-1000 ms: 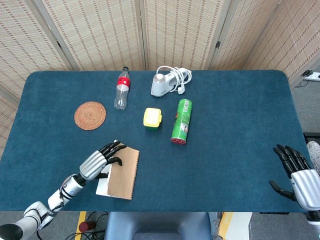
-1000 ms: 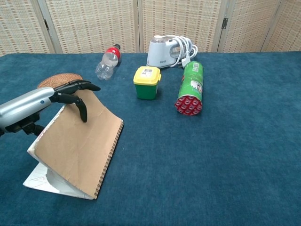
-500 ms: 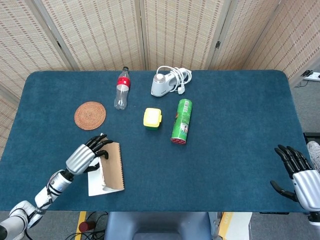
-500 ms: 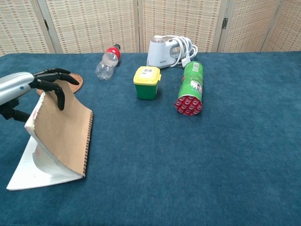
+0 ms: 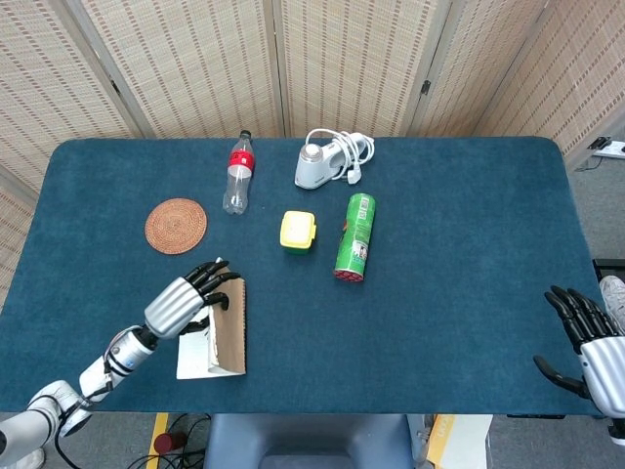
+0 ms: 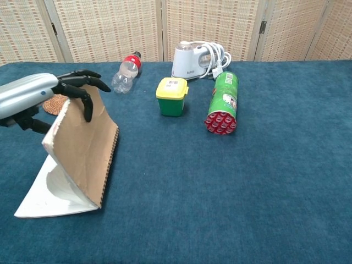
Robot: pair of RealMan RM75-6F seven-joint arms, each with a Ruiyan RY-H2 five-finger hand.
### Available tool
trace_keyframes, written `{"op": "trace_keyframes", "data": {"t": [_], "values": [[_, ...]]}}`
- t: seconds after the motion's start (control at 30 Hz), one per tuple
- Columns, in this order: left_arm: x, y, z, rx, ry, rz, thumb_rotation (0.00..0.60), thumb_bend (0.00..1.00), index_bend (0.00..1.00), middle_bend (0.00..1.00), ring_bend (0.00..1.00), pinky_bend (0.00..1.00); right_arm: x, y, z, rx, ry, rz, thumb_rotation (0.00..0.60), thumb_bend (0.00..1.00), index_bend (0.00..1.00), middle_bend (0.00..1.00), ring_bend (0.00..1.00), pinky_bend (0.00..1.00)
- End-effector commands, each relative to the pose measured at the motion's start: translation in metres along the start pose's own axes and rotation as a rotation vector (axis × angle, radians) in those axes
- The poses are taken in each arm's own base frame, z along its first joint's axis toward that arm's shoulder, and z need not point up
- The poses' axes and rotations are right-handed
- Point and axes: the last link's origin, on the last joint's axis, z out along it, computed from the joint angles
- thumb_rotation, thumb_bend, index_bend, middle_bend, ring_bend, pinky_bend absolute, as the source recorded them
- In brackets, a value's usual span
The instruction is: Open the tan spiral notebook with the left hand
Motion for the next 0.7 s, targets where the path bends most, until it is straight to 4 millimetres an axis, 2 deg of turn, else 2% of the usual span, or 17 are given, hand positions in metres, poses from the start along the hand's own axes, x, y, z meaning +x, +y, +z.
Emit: {"op": "trace_keyframes", "data": {"t": [0.03,0.2,0.47,0.7], "values": [[-0.009,0.017,0.02,-0.035,-0.048,0.033,0.6,0.61,0.51,0.21,0.09,0.16,0.0,0.001,-0.002,-0.004,0.003,0.002,0.6,0.27,0.02,0.1,0.05,0.11],[-0.021,0.041,0.041,-0.037,-0.091,0.074,0.6,0.61,0.42,0.2,0.09,0.16,0.001,0.003,-0.006,-0.013,0.01,0.005,0.6,0.26,0.02,0.1,0.05,0.11],[-0.015,0.075,0.069,0.0,-0.085,0.028,0.6,0.55,0.1,0.1,0.06,0.16,0.002,0.005,-0.008,-0.02,0.018,0.008,0.6,0.27,0.02,0.1,0.05,0.11],[-0.007,0.089,0.08,0.042,-0.055,-0.074,0.6,0.44,0.03,0.07,0.04,0.16,0.002,0.008,-0.009,-0.024,0.021,0.014,0.6,0.27,0.02,0.1,0.05,0.11]]}}
